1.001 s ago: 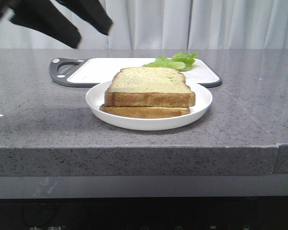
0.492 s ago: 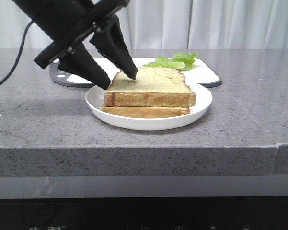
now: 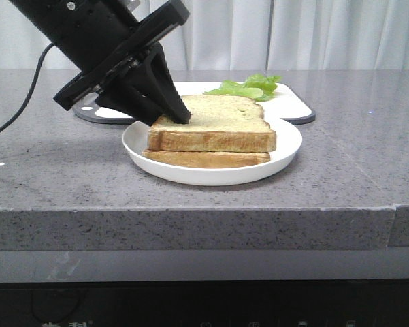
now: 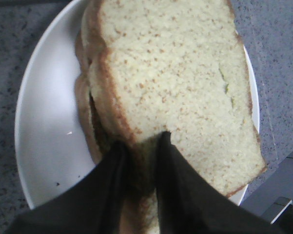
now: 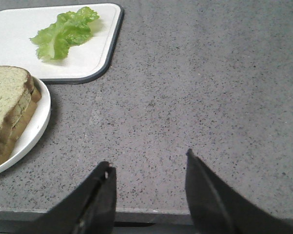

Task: Left arm grabs bread, right arm adds lettuce
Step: 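Lower the left gripper onto the top bread slice and close it, then lift the top bread slice off the plate with the left gripper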

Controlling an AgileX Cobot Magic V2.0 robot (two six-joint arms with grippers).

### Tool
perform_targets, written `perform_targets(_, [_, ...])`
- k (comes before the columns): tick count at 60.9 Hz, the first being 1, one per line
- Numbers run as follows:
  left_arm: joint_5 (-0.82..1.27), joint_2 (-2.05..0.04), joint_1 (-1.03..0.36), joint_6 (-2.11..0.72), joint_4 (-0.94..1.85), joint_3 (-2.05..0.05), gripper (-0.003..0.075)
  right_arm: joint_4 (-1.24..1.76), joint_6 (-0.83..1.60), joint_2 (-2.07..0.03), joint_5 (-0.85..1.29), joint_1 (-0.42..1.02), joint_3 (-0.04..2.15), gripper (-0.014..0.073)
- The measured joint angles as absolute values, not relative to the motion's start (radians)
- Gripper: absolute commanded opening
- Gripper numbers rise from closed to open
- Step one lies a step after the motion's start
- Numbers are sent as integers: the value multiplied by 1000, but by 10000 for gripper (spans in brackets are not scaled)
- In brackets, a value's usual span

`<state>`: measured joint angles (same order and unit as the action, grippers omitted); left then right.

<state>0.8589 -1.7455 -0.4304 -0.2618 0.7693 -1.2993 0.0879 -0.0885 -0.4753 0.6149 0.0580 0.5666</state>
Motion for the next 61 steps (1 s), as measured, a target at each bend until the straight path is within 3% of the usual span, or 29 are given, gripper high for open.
perform_targets(5, [859,-1746,-430,-262,772,-1299,-20,88,-88,-475,615,58,567,363])
perform_targets(23, [859,-1703,-430,-262,762,-1299,-20,88,-88,-475,615,58,567,363])
perform_targets(43, [876,-1511,-421,-262,691,-1297,-20,88,-88,-475,604,58,567,363])
perform_targets(61, [894,-1203,-252,-264,674,-1127,-20,88,-88,-478,554,58,563,363])
